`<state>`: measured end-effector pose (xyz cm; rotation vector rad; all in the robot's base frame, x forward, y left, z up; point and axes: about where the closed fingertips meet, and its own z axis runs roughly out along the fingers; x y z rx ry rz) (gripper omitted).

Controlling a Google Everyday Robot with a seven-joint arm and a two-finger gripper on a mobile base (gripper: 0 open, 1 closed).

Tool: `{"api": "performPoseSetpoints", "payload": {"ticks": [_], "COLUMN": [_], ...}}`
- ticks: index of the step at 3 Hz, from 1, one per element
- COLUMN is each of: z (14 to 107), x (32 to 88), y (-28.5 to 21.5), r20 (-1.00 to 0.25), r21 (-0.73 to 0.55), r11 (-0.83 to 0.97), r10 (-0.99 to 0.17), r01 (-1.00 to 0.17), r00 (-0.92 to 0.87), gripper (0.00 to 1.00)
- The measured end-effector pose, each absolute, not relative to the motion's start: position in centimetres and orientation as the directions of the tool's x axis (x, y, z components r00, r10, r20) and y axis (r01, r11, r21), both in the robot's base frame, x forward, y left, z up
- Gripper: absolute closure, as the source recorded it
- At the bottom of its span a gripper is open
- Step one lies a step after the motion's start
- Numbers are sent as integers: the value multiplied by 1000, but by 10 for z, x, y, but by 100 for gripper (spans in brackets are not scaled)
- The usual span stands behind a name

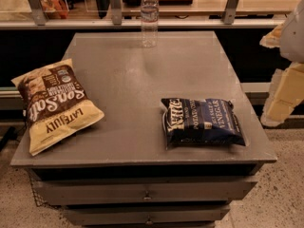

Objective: Move water bottle near blue chip bag

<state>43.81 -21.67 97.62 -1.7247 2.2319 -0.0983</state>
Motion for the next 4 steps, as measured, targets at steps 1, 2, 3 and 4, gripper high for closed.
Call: {"api": "performPoseSetpoints", "payload": {"ticks": [1,2,3,4], "z": [977,976,960,947], "x": [439,457,498,545], "y": [-216,-209,-183,-146], "r20": [-209,-246,-347,-477], "r21": [-250,-266,-260,-242], "r11": [270,292,356,433], "r10": [-953,-942,-902,-833], "r01": [-930,-918,-898,-868], "r00": [-221,-228,-258,-282], "gripper": [0,0,0,0]}}
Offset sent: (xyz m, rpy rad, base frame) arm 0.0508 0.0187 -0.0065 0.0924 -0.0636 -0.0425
